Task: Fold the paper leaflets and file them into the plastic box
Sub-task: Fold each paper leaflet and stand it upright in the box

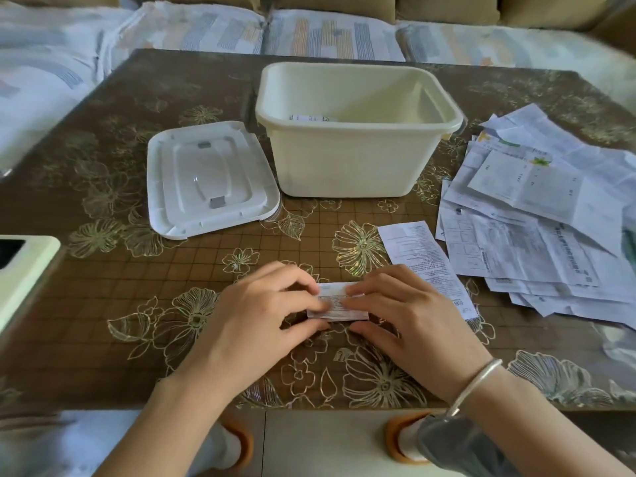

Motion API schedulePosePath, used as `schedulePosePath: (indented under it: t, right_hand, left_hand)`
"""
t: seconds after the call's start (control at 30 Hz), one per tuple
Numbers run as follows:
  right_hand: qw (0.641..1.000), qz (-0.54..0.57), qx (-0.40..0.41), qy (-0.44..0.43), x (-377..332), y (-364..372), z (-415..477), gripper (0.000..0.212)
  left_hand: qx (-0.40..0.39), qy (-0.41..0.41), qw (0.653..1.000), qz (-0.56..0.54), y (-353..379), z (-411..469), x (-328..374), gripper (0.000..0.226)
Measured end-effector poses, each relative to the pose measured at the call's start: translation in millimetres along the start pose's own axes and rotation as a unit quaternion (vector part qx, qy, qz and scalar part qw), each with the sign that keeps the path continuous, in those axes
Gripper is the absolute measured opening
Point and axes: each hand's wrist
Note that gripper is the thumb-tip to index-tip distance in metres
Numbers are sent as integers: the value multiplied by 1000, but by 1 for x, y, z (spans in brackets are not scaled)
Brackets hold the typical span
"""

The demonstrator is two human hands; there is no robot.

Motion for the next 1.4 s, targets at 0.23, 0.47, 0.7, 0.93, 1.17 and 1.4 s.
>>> schedulePosePath:
  t: [0.23,0.47,0.7,0.93,1.17,1.4]
  right_hand:
    - [996,-57,5,-74,1,-7,13,16]
    - [997,-13,66,-27,16,-48,64,14]
    - [980,125,134,73,66,-107,138,7]
    - [981,146,-29,125,129,-105,221,10]
    - [979,38,-187,69,132,-71,252,10]
    - [981,40,-173,78,138,-60,253,9]
  left_hand:
    - [-15,49,999,15,-7,8,-5,19]
    - [76,14,994,-79,-34,54,7,18]
    - [259,-29,957,-126,-64,137,-3,16]
    - [351,-212,880,-238,-41,178,-42,20]
    - [361,-222,850,-315,-27,180,-47,26]
    - [338,-213,870,-289,-35,177,-50,22]
Point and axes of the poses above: each hand's wrist, its own z-axis towards the middle knuckle, its own y-axis out of the palm, x = y × z, and after that the axes turned 7 degrees about -y, right-handed
